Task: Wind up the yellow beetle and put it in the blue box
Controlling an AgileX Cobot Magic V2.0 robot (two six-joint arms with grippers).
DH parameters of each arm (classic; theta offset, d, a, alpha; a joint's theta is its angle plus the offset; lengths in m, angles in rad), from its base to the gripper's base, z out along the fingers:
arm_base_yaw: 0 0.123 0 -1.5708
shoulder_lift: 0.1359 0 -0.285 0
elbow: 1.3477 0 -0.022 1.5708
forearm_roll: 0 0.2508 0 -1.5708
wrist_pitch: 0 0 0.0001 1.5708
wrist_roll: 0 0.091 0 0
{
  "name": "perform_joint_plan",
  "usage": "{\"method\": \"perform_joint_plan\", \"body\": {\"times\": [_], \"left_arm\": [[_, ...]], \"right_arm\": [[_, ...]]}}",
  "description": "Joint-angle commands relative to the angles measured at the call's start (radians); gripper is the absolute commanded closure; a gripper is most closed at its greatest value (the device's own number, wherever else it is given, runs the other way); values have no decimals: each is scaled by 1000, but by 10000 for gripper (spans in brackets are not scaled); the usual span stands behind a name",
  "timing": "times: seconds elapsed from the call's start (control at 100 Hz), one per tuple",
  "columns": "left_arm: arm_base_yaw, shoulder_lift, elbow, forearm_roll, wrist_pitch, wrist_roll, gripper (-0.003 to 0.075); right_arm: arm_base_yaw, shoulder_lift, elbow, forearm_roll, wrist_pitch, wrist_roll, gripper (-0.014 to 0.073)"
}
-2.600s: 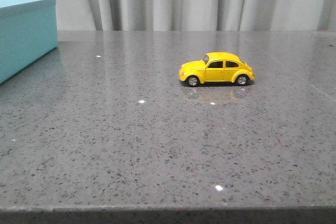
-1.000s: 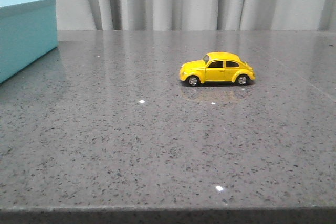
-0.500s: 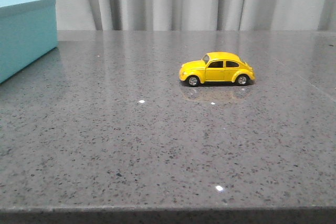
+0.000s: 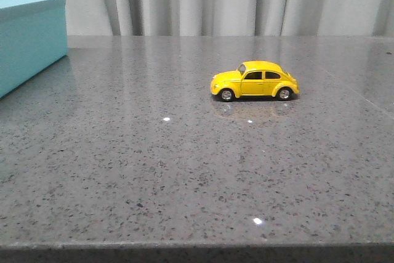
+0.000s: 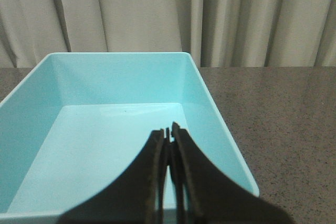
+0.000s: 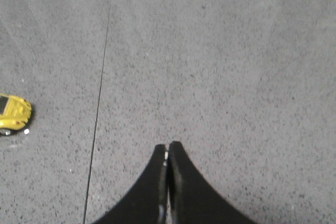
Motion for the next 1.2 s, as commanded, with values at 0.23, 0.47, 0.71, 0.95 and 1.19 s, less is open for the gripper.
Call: {"method": "perform_joint_plan", "body": {"times": [0.23, 0.47, 0.71, 0.95, 1.19], "left_arm": [[-9, 10, -36, -3, -61, 0, 736], [-9, 10, -37, -2, -12, 0, 414], [-9, 22, -86, -2, 85, 0, 295], [-9, 69, -181, -2, 163, 0, 295], [-9, 106, -215, -2, 174, 0, 295]], "right_arm": [[88, 183, -210, 5, 62, -11, 636], [179, 398, -406, 25, 190, -11, 361], [293, 610, -610, 55, 306, 23, 177], [416, 821, -807, 51, 389, 87, 137], [505, 1015, -987, -27, 509, 213, 73]]}}
